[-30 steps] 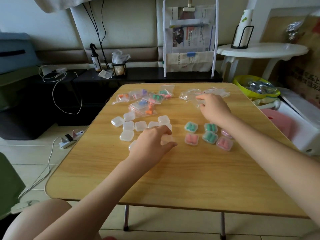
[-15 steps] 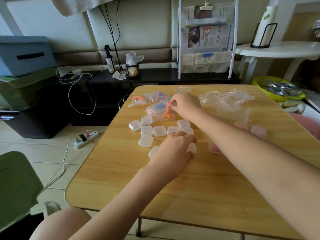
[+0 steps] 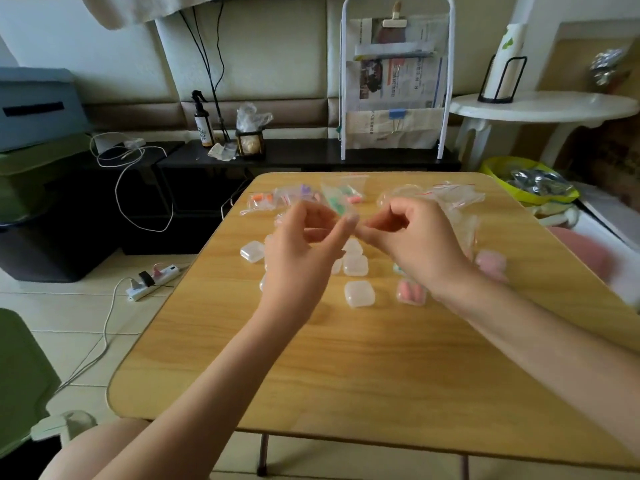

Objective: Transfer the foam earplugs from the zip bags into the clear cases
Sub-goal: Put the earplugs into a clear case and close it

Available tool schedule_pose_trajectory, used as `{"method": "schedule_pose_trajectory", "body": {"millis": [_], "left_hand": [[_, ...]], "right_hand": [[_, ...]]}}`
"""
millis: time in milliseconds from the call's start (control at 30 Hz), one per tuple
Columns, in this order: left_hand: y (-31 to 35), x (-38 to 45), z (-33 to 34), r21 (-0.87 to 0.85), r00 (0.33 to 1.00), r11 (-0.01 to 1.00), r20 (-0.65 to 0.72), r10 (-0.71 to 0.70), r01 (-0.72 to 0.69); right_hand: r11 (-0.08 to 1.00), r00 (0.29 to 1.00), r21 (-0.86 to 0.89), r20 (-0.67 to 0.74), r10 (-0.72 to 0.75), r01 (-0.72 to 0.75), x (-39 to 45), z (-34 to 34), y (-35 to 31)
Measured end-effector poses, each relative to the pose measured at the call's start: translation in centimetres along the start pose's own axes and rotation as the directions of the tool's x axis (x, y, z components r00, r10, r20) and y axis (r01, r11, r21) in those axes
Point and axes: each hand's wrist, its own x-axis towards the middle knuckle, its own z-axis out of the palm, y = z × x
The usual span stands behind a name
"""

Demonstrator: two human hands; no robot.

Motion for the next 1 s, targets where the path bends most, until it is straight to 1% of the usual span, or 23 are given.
{"method": "schedule_pose_trajectory", "body": {"millis": [67, 133, 233, 300, 333, 467, 533, 600, 700, 767, 867, 933, 1000], "left_hand": [[0.3, -0.7, 0.4, -0.059, 0.995, 0.997, 0.089, -0.048, 0.054], [0.3, -1.7, 0.9, -0.049, 0.984, 0.998, 0.173, -0.037, 0.046], [0.2, -2.7, 1.4, 0.000, 0.971, 1.000, 0.239, -0.025, 0.026], [0.3, -3.0, 1.5, -0.031, 0.958, 0.999, 0.284, -0.033, 0.044], [0.3, -3.2, 1.5, -0.048, 0.954, 0.997, 0.299, -0.037, 0.054], [0.2, -3.8, 1.9, -0.013, 0.964, 1.000, 0.266, -0.021, 0.026], [0.3, -4.3, 2.2, 0.035, 0.973, 0.999, 0.229, 0.024, -0.033], [0.4, -4.7, 2.5, 0.089, 0.977, 0.988, 0.186, 0.106, -0.124], [0.4, -5.0, 2.5, 0.096, 0.977, 0.982, 0.155, 0.147, -0.163], [0.3, -4.8, 2.3, 0.090, 0.978, 0.985, 0.163, 0.133, -0.149], [0.3, -4.6, 2.1, 0.026, 0.984, 0.998, 0.173, 0.049, -0.054], [0.4, -4.6, 2.1, -0.047, 0.979, 0.999, 0.202, -0.011, 0.021], [0.4, -4.6, 2.3, -0.081, 0.974, 0.996, 0.226, -0.024, 0.044]], "right_hand": [[0.999, 0.995, 0.034, 0.092, 0.037, -0.040, -2.4, -1.0, -0.3], [1.000, 0.990, -0.016, 0.139, 0.027, -0.025, -3.8, -1.8, 0.0], [0.996, 0.971, -0.092, 0.237, 0.021, 0.001, -4.8, -2.6, 0.2], [0.998, 0.956, -0.065, 0.293, 0.028, -0.009, -5.2, -2.8, 0.2], [0.999, 0.954, -0.052, 0.298, 0.017, -0.002, -5.4, -2.8, 0.4], [0.988, 0.963, -0.058, 0.240, -0.123, 0.141, -6.2, -2.1, 0.9], [0.985, 0.972, -0.034, 0.171, -0.160, 0.168, -6.3, -1.6, 0.8], [0.980, 0.976, -0.013, 0.104, -0.194, 0.196, -6.3, -1.1, 0.6], [0.972, 0.971, -0.020, 0.049, -0.234, 0.236, -5.9, -0.3, 0.2], [0.979, 0.978, -0.020, 0.061, -0.201, 0.202, -5.5, -0.3, -0.1], [0.990, 0.973, -0.008, 0.186, -0.135, 0.139, -5.3, -0.8, -0.3], [0.986, 0.963, -0.035, 0.223, -0.152, 0.163, -5.5, -0.9, -0.4], [0.981, 0.960, -0.041, 0.219, -0.176, 0.190, -5.9, -0.8, -0.5]]}}
